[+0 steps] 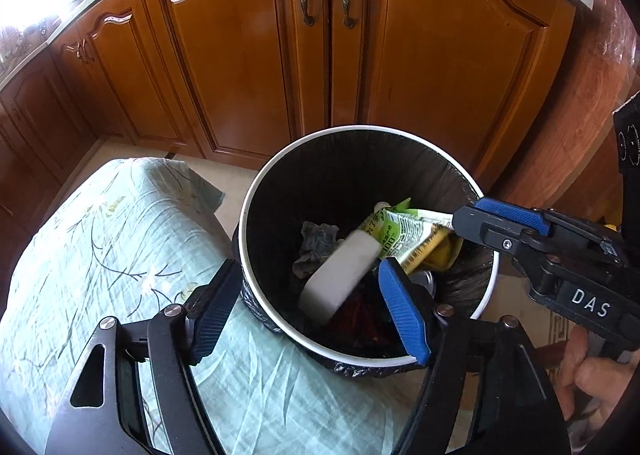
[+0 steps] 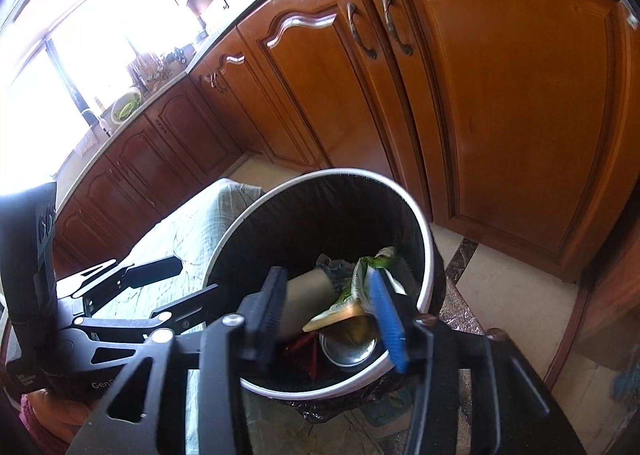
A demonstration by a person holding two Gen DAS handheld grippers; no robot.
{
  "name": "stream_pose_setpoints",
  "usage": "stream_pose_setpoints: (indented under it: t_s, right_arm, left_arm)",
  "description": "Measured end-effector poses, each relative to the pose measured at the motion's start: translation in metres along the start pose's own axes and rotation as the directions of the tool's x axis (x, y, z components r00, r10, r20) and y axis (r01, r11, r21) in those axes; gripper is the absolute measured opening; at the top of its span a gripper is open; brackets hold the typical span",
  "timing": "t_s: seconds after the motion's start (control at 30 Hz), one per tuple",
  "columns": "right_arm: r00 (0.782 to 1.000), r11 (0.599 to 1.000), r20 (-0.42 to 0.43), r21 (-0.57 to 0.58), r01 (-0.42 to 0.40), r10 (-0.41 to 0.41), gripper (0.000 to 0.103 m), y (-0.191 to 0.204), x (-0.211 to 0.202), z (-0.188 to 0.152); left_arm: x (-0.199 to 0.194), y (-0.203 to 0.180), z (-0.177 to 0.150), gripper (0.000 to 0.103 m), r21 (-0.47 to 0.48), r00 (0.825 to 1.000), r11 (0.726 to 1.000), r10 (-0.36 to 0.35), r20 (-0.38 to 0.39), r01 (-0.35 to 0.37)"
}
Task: Collect trash
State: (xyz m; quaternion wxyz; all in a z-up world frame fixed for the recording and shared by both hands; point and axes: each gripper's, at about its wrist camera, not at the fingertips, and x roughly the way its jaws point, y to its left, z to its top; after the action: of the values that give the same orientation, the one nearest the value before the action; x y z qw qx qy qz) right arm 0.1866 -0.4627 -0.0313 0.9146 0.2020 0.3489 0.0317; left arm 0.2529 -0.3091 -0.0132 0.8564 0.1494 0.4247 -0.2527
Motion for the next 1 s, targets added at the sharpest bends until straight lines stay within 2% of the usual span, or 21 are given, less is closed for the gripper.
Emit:
stream_pose_setpoints:
  t_s: [0.07, 0.2, 0.37, 0.5, 0.6, 0.77, 1.0]
  right_arm:
    - [1.000, 1.000, 0.013, 0.009, -0.009, 0.009, 0.053, 0.001, -0.005, 0.000]
    - [0.999, 1.000, 0.043, 0.015, -0.020, 0.019, 0.080, 0.005, -0.015, -0.005]
    - [0.996, 0.998, 0.077, 0.043, -0.039, 0.036, 0.098, 0.017, -0.027, -0.025]
    - [0.994, 0.998, 0.099, 0.041, -0.047, 0.043, 0.101, 0.036, -0.037, -0.047]
    - [0.993, 0.998, 0.106, 0.030, -0.051, 0.048, 0.102, 0.051, -0.043, -0.060]
    - [0.988, 0.999, 0.148, -0.014, -0.035, 0.036, 0.102, 0.079, -0.057, -0.085]
    - [0.982, 0.995, 0.190, -0.102, 0.021, -0.001, 0.103, 0.111, -0.074, -0.113]
  left_arm:
    - [-0.005, 0.002, -0.002, 0.073, -0.003, 1.000, 1.000, -0.002, 0.013, 0.002]
    - [-0.017, 0.010, -0.009, 0.074, -0.024, 0.999, 1.000, -0.003, 0.034, 0.004]
    - [-0.040, 0.034, -0.033, 0.075, -0.125, 0.996, 0.991, -0.029, 0.082, 0.039]
    - [-0.059, 0.055, -0.068, 0.077, -0.237, 0.990, 0.967, -0.060, 0.124, 0.089]
    - [-0.074, 0.067, -0.096, 0.079, -0.294, 0.986, 0.950, -0.058, 0.158, 0.103]
    - [-0.105, 0.078, -0.136, 0.091, -0.340, 0.971, 0.935, -0.021, 0.240, 0.104]
    - [-0.142, 0.094, -0.170, 0.092, -0.370, 0.952, 0.924, 0.020, 0.305, 0.099]
